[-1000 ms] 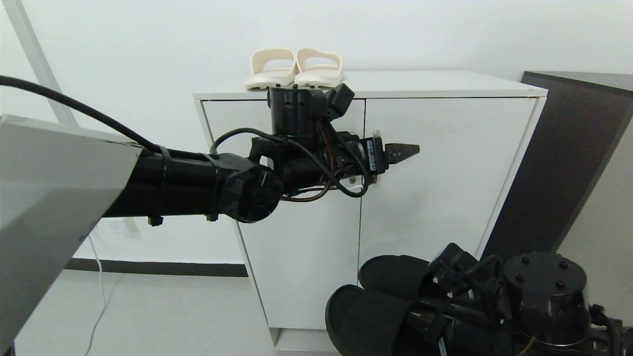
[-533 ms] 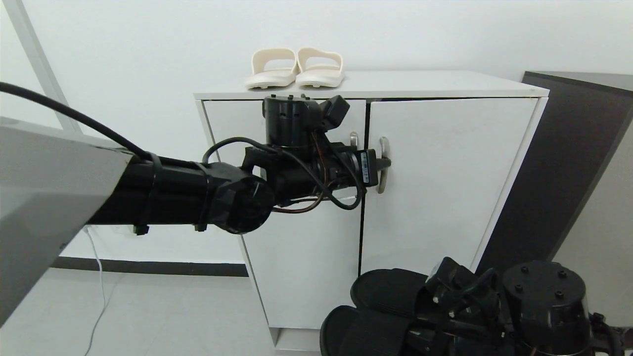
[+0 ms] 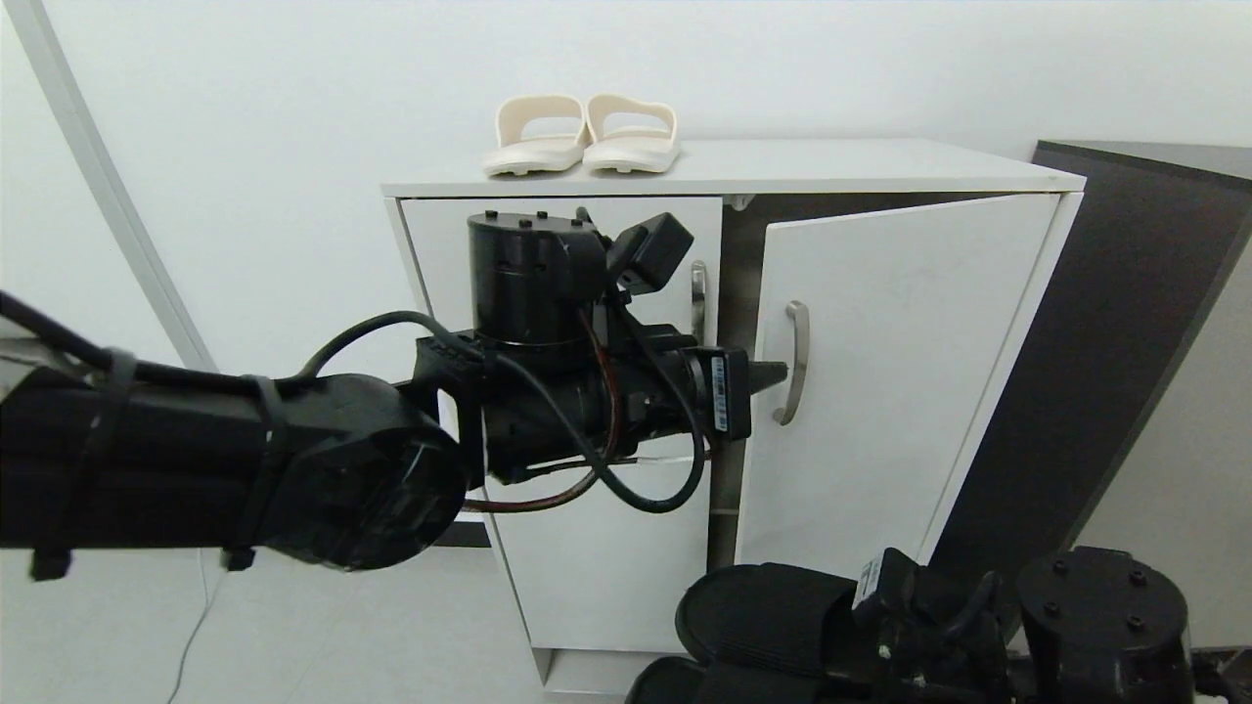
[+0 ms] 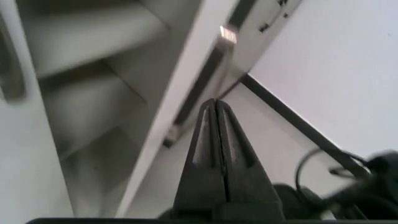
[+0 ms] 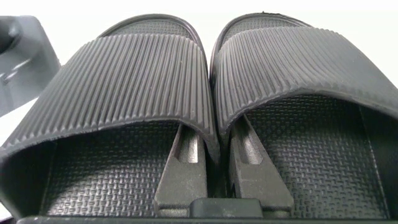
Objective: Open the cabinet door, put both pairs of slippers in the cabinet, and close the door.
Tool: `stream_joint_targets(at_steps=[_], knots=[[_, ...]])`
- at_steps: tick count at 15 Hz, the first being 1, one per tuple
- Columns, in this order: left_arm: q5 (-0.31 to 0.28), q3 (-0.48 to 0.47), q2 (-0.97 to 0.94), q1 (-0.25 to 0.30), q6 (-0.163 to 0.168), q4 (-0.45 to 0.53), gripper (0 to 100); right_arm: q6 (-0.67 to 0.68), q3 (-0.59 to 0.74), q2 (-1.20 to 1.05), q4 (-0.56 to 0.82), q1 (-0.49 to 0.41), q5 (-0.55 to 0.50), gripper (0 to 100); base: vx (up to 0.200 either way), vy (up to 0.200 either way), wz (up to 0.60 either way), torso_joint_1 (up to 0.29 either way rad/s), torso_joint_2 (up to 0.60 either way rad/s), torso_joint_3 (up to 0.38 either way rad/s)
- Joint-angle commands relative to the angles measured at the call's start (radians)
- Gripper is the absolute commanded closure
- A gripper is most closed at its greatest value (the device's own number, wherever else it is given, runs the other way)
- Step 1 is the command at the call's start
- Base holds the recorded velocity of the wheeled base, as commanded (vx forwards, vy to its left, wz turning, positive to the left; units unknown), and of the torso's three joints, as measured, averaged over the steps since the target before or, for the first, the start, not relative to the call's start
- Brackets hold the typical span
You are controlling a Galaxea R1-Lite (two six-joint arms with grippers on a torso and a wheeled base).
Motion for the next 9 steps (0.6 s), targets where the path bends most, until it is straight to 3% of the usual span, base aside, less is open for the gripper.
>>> stream_joint_targets(at_steps=[1, 5, 9], knots=[[-0.001, 0.102, -0.122, -0.013, 0.000, -0.002, 100, 0.000, 0.022, -0.003, -0.008, 0.027, 0.006, 100, 0.000, 0.000, 0.00, 0.000, 0.00, 0.000], [-0.002, 0.134, -0.122, 0.035, -0.006, -0.019, 100, -0.008, 0.047, -0.002, -0.010, 0.055, 0.022, 100, 0.000, 0.000, 0.00, 0.000, 0.00, 0.000], [0.004, 0.039, 0.053, 0.081, -0.018, -0.129, 100, -0.035, 0.059, 0.003, -0.012, 0.055, 0.024, 100, 0.000, 0.000, 0.00, 0.000, 0.00, 0.000]])
